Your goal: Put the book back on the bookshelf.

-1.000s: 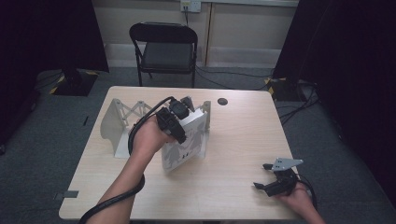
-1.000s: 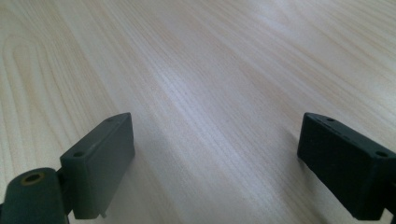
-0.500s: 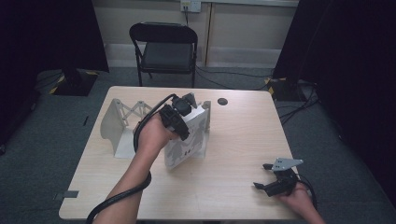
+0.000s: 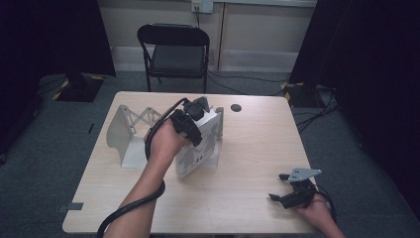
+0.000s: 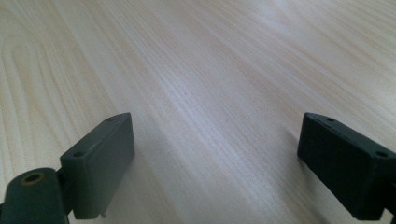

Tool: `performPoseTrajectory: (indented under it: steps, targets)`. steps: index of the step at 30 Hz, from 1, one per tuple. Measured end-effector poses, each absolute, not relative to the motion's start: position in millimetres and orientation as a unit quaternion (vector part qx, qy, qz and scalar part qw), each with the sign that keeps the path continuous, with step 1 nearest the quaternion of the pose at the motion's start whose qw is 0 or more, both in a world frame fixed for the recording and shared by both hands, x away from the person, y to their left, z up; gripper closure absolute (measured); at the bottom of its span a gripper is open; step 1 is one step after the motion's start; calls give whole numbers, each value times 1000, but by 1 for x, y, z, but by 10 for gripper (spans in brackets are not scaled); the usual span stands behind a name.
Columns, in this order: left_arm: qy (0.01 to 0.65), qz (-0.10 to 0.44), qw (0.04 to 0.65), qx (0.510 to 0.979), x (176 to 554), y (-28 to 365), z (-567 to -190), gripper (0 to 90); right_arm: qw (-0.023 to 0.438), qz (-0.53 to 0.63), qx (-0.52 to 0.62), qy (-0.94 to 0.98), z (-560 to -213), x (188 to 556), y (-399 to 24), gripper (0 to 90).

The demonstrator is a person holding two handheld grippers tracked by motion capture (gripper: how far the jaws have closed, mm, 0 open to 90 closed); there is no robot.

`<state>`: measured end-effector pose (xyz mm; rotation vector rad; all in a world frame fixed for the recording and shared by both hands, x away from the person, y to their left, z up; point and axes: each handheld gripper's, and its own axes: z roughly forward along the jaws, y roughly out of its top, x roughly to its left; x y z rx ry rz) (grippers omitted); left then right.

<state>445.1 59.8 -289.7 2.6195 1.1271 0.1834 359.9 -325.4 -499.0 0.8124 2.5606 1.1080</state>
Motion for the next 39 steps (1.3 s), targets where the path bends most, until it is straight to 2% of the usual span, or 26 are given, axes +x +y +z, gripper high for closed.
performPoseTrajectory:
  steps: [39]
  targets:
    - [450, 61, 151, 878, 465, 44, -297, 535, 118, 379, 278, 875, -499, 360, -325, 102]
